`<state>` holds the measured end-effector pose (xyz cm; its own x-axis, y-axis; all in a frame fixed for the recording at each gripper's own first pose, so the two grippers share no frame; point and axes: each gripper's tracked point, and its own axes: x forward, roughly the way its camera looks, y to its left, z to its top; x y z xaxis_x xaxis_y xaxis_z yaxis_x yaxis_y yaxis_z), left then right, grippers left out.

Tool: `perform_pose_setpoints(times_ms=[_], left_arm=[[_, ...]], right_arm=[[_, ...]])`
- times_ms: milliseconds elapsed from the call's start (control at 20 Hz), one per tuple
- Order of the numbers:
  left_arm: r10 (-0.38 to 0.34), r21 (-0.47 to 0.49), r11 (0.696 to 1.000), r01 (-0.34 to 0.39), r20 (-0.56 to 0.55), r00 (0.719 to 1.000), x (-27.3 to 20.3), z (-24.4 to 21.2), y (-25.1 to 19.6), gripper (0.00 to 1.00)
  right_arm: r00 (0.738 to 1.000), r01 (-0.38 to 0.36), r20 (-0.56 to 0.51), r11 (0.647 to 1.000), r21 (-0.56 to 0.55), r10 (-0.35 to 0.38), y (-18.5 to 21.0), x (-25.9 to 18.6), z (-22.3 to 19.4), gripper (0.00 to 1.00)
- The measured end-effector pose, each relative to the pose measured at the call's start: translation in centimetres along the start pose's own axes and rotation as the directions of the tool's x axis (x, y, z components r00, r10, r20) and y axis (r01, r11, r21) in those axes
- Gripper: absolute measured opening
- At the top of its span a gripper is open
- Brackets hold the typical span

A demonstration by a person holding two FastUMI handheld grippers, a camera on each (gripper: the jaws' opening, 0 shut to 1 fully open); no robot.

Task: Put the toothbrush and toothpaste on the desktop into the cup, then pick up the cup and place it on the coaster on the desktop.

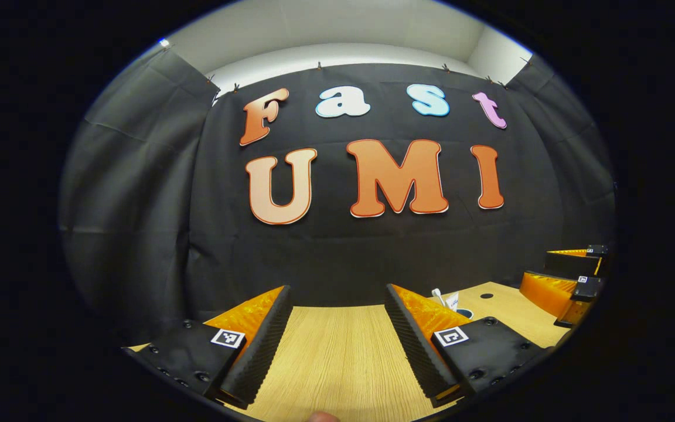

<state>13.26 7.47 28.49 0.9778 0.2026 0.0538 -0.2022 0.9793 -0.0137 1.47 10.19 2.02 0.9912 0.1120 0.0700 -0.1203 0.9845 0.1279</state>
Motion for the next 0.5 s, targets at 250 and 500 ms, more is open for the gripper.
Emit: perform_pose_setpoints(times_ms=[250, 500], left_arm=[[-0.007, 0.008, 1.000, 0.007, 0.013, 1.000, 0.14, 0.12, -0.13, 1.00], [-0.015, 0.006, 1.000, 0.015, 0.018, 1.000, 0.26, 0.24, -0.24, 1.00]], right_arm=[[1.000, -0.002, 0.008, 1.000, -0.003, 0.002, 0.01, -0.20, 0.24, 0.97], [1.000, -0.008, 0.011, 1.000, -0.007, 0.008, 0.16, -0.35, 0.32, 0.98]])
